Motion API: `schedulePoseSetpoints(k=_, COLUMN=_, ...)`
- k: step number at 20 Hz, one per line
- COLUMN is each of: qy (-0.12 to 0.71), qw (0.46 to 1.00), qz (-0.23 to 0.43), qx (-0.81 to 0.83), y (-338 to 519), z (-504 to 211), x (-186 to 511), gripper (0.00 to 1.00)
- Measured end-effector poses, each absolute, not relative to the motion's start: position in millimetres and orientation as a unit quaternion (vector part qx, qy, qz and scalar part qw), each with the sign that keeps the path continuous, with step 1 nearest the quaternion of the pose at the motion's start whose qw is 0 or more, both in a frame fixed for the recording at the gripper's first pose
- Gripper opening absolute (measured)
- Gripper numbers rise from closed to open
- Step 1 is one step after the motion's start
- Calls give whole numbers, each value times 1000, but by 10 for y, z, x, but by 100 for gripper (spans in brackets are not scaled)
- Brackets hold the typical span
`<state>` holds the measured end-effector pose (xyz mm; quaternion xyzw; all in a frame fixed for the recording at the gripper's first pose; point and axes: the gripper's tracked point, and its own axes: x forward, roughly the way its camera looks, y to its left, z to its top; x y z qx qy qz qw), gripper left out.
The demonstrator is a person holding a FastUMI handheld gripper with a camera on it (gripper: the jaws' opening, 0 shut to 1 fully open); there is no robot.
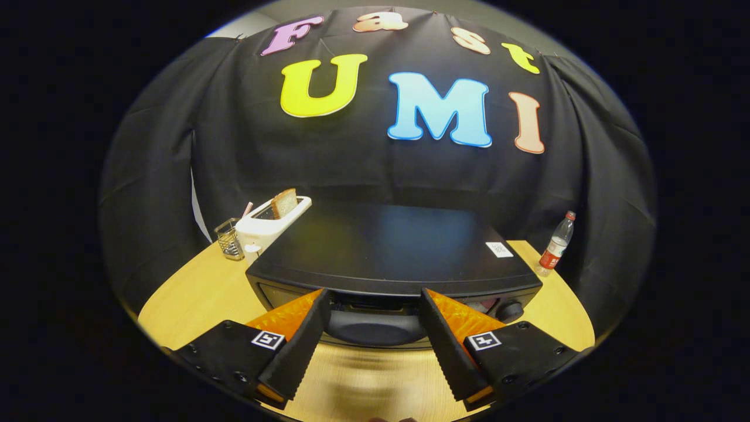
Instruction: Open the toaster oven, put the food inside, and close the toaster oven door.
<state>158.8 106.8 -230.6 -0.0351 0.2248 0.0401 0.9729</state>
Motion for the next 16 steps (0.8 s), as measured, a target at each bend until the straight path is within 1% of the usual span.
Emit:
schedulePoseSetpoints(k=1, qy=238, qw=970, qz=41, qx=-27, y=1066, z=-2355, x=1581, gripper=98)
schedulePoseSetpoints(k=4, qy=235, qw=971, qz=38, qx=-16, y=1064, z=-2353, x=1605, gripper=97)
schedulePoseSetpoints(k=5, qy=236, qw=971, qz=40, qx=-23, y=1070, z=-2368, x=1606, gripper=99)
schedulePoseSetpoints(k=9, qy=238, qw=970, qz=37, qx=-20, y=1048, z=-2359, x=1519, gripper=99)
schedulePoseSetpoints(k=16, qy=257, qw=965, qz=45, qx=-17, y=1052, z=-2469, x=1160, gripper=99)
